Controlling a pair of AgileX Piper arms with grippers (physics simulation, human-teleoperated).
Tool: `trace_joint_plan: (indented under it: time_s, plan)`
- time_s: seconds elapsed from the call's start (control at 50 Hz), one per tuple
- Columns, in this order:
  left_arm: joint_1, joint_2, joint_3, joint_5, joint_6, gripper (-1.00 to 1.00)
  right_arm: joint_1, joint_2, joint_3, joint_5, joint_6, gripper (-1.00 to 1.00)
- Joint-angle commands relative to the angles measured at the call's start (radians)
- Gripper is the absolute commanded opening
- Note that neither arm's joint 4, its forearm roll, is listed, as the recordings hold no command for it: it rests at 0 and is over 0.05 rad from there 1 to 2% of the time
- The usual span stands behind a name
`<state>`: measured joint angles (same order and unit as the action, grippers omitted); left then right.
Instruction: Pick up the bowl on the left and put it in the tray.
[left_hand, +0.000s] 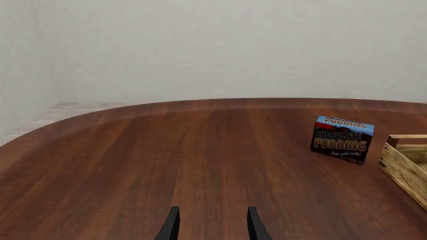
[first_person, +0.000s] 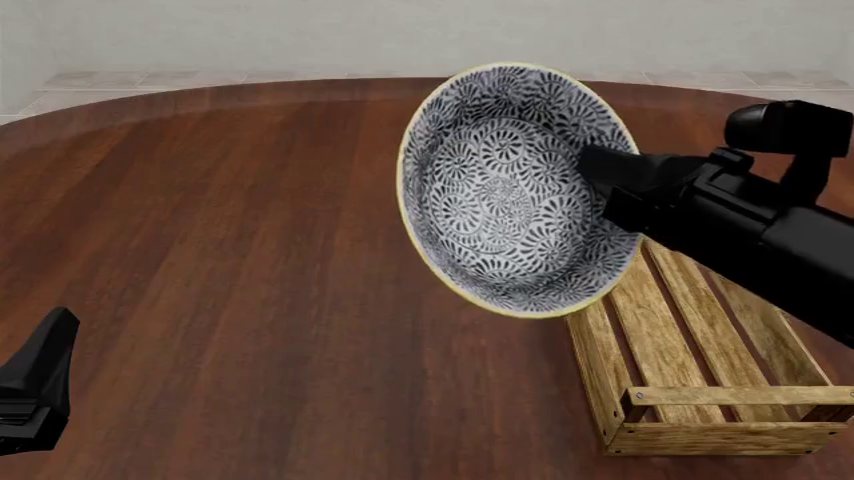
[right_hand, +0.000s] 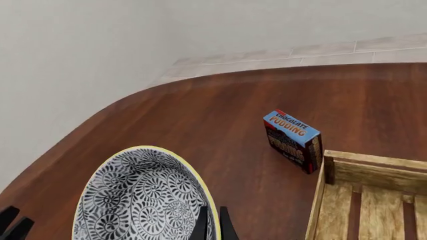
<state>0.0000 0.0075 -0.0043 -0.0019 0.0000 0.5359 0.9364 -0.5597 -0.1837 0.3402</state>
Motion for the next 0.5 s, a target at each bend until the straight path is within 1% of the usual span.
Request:
trace_joint_plan:
  time_s: [0.02,0.44,0.5]
  plan:
    - [0.0,0.0,0.0,0.0,0.0,1.0,-0.034,-0.036,0.016,-0.004,0.03,-1.0]
    - [0.0,0.0,0.0,0.0,0.0,1.0,-0.103,-0.083,0.04,0.0,0.068,-1.0]
    - [0.0,0.0,0.0,0.0,0.0,1.0,-0.112,-0.084,0.042,-0.002,0.064,-1.0]
